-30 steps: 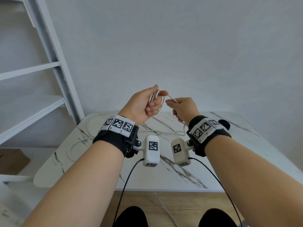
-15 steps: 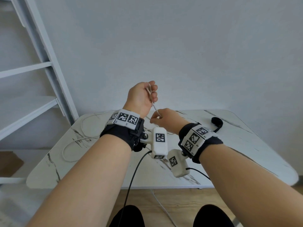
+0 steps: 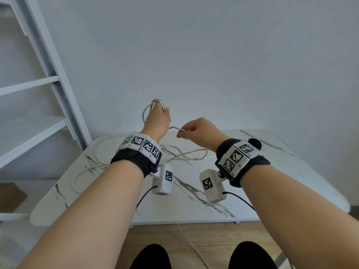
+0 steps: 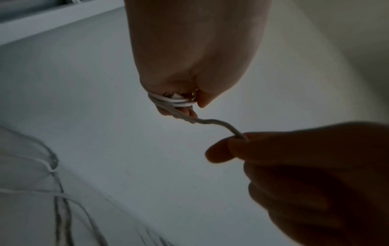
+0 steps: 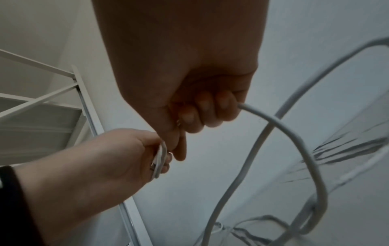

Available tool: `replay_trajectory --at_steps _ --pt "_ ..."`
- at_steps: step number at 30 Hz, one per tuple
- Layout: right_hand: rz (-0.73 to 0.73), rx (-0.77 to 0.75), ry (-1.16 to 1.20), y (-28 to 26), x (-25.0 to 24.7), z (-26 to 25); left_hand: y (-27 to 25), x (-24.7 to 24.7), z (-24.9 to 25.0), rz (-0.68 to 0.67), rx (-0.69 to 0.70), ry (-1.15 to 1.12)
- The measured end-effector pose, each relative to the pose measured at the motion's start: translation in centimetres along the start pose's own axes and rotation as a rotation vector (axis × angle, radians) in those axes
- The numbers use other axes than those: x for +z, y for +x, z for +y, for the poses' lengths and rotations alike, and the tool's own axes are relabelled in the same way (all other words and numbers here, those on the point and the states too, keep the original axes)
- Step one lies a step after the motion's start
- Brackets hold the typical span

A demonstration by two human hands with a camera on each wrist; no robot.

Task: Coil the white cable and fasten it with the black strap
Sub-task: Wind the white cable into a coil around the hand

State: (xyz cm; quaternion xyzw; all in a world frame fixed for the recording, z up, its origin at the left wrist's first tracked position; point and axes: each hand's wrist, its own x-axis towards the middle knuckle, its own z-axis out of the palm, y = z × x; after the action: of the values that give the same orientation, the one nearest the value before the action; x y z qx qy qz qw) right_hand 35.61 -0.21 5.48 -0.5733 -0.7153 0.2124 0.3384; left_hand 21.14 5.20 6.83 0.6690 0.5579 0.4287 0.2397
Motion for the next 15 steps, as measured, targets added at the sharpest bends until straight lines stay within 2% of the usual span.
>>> replay_trajectory --at_steps 4,10,13,15 --pt "0.147 -0.008 0.045 0.5 -0.3 -0.4 -0.1 0.6 -0.5 -0.109 0.036 0.203" --pt "0.341 -0.035 0.150 1.1 -1.6 0.1 -0.5 0.4 -0.6 -0.264 -0.012 0.102" --pt "0.386 -0.072 0.140 1.3 -1.8 0.3 -1.0 0.3 -0.1 -0.387 -0.059 0.065" --pt "0.489 -0.069 0.081 1.6 -1.8 0.4 -1.2 0.2 0.0 -0.463 -0.051 0.072"
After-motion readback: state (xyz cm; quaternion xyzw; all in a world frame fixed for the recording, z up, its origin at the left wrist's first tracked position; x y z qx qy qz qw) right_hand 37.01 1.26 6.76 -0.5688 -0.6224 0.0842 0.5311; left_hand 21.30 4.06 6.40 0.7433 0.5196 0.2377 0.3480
